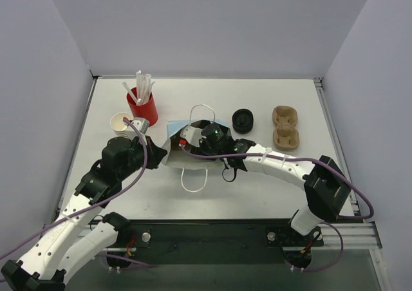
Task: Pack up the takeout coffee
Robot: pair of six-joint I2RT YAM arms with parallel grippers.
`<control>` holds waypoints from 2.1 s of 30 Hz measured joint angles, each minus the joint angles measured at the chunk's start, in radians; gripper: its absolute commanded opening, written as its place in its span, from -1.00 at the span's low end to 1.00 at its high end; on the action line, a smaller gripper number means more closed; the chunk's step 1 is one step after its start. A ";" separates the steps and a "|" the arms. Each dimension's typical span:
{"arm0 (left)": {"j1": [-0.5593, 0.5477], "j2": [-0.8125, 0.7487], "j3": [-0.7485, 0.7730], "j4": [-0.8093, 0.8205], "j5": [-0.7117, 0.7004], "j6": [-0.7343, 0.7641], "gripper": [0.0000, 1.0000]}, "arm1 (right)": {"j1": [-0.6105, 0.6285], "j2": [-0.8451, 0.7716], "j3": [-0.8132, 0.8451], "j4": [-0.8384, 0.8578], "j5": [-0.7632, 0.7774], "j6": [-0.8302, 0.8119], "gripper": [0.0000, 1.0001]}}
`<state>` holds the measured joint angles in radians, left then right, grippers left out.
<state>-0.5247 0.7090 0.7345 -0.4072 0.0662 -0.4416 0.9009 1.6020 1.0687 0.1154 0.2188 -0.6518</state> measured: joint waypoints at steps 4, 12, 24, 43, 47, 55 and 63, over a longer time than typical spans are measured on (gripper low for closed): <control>-0.003 0.009 0.035 -0.027 0.004 -0.005 -1.00 | -0.003 -0.042 -0.011 -0.052 -0.026 0.012 0.30; -0.005 0.043 0.087 -0.073 0.022 -0.019 -1.00 | -0.003 -0.104 -0.013 -0.138 -0.056 0.032 0.57; -0.006 0.062 0.089 -0.077 0.045 -0.020 -1.00 | -0.003 -0.115 -0.012 -0.171 -0.078 0.052 0.60; -0.006 0.078 0.138 -0.143 0.041 -0.020 -1.00 | 0.004 -0.155 0.005 -0.224 -0.117 0.061 0.52; -0.006 0.078 0.138 -0.143 0.040 -0.020 -1.00 | 0.004 -0.155 0.022 -0.241 -0.129 0.061 0.61; -0.006 0.082 0.143 -0.143 0.039 -0.022 -1.00 | 0.010 -0.155 0.035 -0.256 -0.142 0.072 0.64; -0.005 0.081 0.143 -0.142 0.034 -0.023 -1.00 | 0.010 -0.155 0.042 -0.262 -0.175 0.085 0.50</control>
<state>-0.5301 0.7902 0.8776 -0.5495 0.1001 -0.4648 0.9104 1.4467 1.1107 -0.1471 0.0441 -0.5671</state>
